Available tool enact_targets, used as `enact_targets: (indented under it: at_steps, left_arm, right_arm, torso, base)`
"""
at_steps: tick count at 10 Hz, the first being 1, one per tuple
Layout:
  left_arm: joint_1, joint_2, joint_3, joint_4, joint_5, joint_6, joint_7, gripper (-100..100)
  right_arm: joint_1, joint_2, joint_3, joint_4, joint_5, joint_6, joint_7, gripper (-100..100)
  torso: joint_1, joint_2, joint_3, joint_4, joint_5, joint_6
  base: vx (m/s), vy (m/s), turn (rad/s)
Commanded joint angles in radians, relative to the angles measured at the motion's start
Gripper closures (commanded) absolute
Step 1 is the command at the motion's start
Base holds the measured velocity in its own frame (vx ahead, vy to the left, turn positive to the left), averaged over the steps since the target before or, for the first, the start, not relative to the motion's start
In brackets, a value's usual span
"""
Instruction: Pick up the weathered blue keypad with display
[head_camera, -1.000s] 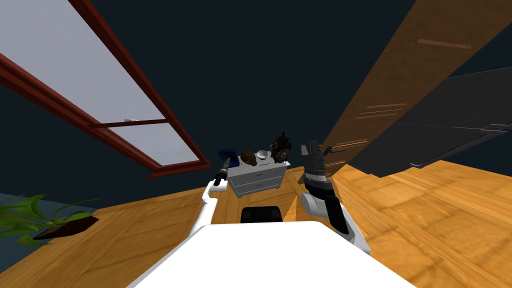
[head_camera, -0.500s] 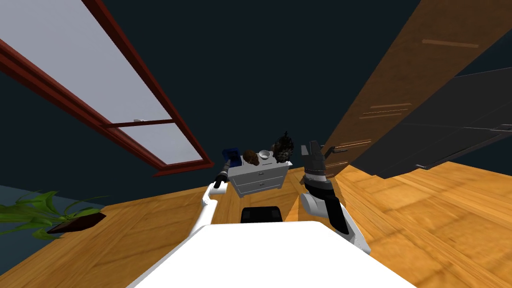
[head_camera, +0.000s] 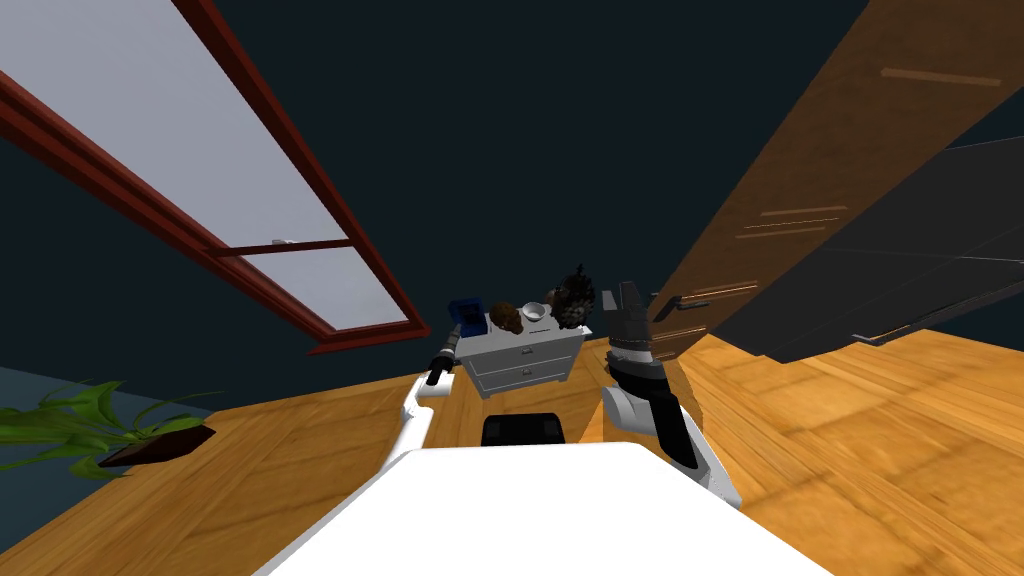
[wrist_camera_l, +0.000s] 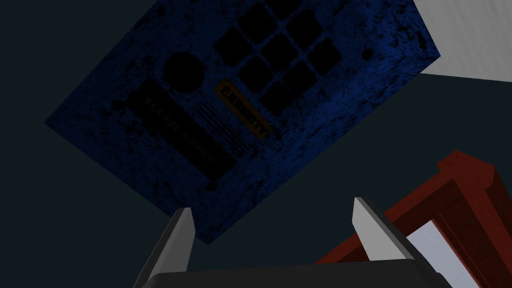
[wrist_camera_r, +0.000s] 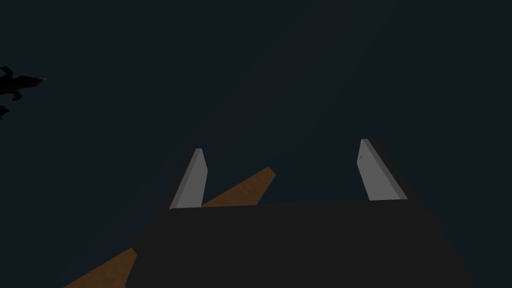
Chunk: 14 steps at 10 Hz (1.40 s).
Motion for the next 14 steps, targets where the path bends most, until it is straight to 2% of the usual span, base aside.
enact_targets:
  at_steps: [1,10,11,12,13,14]
  left_arm:
    - [0.012,-0.003,0.0,0.017,-0.004,-0.037,-0.011,-100]
    - [0.091,-0.016,-0.013,0.077,-0.025,-0.215,-0.076,-100]
    - [0.084,-0.015,-0.011,0.076,-0.024,-0.202,-0.071,-100]
    - [0.084,-0.015,-0.011,0.078,-0.024,-0.207,-0.073,0]
    - [0.059,-0.022,0.021,0.093,-0.022,-0.197,-0.085,-100]
    - [0.047,-0.025,0.037,0.101,-0.021,-0.192,-0.091,-100]
  right_arm:
    - [0.0,0.0,0.0,0.0,0.0,0.0,0.0,0]
    - [0.0,0.0,0.0,0.0,0.0,0.0,0.0,0]
    - [0.0,0.0,0.0,0.0,0.0,0.0,0.0,0]
    - [0.0,0.0,0.0,0.0,0.0,0.0,0.0,0]
    - [0.0,0.0,0.0,0.0,0.0,0.0,0.0,0]
    - [0.0,0.0,0.0,0.0,0.0,0.0,0.0,0]
  torso:
    - [0.0,0.0,0.0,0.0,0.0,0.0]
    - [0.0,-0.003,-0.002,-0.001,0.0,0.0]
    - [0.0,-0.003,-0.002,-0.001,0.0,0.0]
    - [-0.002,0.0,0.0,0.0,0.0,0.0]
    - [-0.004,0.003,0.001,0.001,-0.001,0.0]
    - [-0.003,0.003,0.002,0.001,-0.001,0.001]
  base:
    - [0.075,0.053,0.014]
    - [0.098,0.058,0.012]
    - [0.047,0.027,-0.001]
    - [0.009,0.005,0.0]
    - [0.012,0.017,-0.193]
    - [0.015,0.033,-0.238]
